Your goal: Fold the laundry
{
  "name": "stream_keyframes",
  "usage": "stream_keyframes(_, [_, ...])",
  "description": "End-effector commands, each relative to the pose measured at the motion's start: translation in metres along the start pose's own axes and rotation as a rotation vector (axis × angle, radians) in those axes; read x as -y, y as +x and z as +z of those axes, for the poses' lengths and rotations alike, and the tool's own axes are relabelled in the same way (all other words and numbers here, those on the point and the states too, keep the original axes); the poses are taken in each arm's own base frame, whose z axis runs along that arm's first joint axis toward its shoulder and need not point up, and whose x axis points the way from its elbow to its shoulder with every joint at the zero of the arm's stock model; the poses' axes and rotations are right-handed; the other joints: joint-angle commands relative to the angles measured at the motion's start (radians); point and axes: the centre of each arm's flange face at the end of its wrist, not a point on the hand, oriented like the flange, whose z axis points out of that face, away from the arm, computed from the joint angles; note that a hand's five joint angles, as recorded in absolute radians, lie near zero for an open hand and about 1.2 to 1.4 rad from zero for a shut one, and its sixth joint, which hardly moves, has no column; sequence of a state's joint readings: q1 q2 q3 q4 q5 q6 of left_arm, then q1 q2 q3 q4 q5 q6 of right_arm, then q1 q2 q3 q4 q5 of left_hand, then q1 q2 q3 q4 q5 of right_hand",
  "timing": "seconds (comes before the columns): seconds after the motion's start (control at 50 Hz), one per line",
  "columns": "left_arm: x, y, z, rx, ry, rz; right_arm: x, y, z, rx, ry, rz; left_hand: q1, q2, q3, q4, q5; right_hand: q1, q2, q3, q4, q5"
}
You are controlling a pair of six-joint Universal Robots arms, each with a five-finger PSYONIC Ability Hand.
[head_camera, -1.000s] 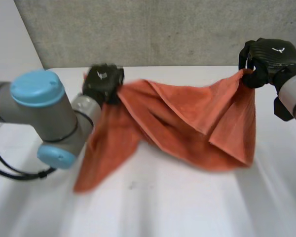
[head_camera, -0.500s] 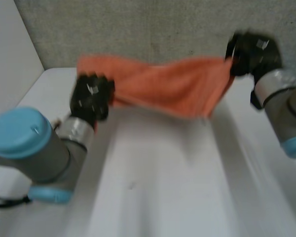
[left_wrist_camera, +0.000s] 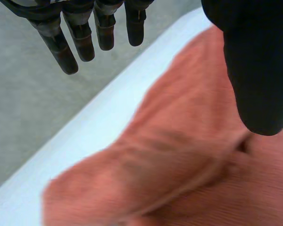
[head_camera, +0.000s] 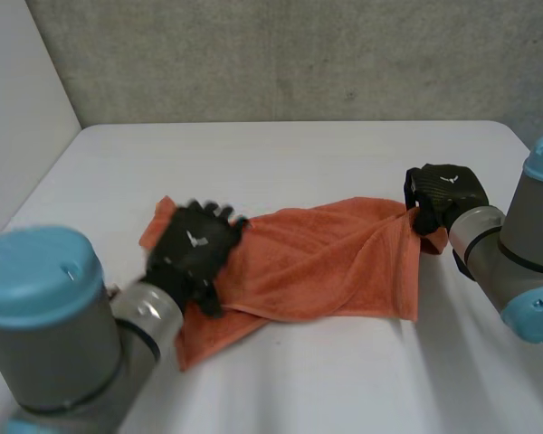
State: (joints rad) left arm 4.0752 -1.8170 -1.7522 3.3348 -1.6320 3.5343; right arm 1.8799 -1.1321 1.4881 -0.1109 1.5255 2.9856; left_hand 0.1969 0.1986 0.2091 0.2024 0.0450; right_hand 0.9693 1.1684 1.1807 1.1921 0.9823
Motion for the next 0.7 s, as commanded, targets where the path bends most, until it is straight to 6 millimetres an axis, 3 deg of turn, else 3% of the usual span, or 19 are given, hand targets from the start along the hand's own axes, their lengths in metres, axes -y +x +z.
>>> stream_keyframes(0.02, [0.002, -0.061, 0.031, 0.118, -0.004, -0.035, -0.005, -0.001, 0.000, 0.005, -0.011, 0.002, -0.013, -0.014, -0.025, -0.018, -0.035, 0.427, 0.228, 0.216, 0.204, 0.239])
stream_keyframes(0.08, [-0.005, -0.078, 0.045, 0.099, 0.003, -0.052, -0.007, -0.001, -0.001, 0.007, -0.016, 0.002, 0.005, 0.003, -0.007, -0.001, -0.018, 0.427, 0.228, 0.216, 0.204, 0.239])
stream_keyframes(0.24, [-0.040, -0.097, 0.067, 0.039, -0.079, -0.097, -0.010, -0.002, -0.001, 0.010, -0.024, 0.002, 0.058, 0.056, 0.046, 0.052, 0.035, 0.427, 0.228, 0.216, 0.204, 0.239])
stream_keyframes(0.36, [-0.058, -0.096, 0.074, 0.021, -0.134, -0.115, -0.010, -0.002, -0.001, 0.009, -0.025, 0.003, 0.066, 0.065, 0.054, 0.061, 0.044, 0.427, 0.228, 0.216, 0.204, 0.239])
stream_keyframes(0.5, [-0.073, -0.096, 0.085, 0.020, -0.153, -0.128, -0.012, -0.002, -0.001, 0.011, -0.031, 0.003, 0.231, 0.229, 0.218, 0.225, 0.208, 0.427, 0.228, 0.216, 0.204, 0.239])
stream_keyframes(0.58, [-0.080, -0.094, 0.091, 0.017, -0.160, -0.132, -0.013, -0.002, -0.001, 0.012, -0.034, 0.003, 0.471, 0.469, 0.459, 0.466, 0.448, 0.427, 0.228, 0.216, 0.204, 0.239])
stream_keyframes(0.68, [-0.079, -0.097, 0.094, 0.036, -0.142, -0.127, -0.011, -0.001, 0.000, 0.003, -0.026, 0.000, 1.197, 1.196, 1.185, 1.192, 1.175, 0.427, 0.228, 0.216, 0.204, 0.239])
stream_keyframes(0.7, [-0.077, -0.098, 0.094, 0.044, -0.132, -0.126, -0.010, 0.000, 0.000, -0.002, -0.027, -0.001, 1.199, 1.198, 1.187, 1.194, 1.177, 0.427, 0.228, 0.216, 0.204, 0.239])
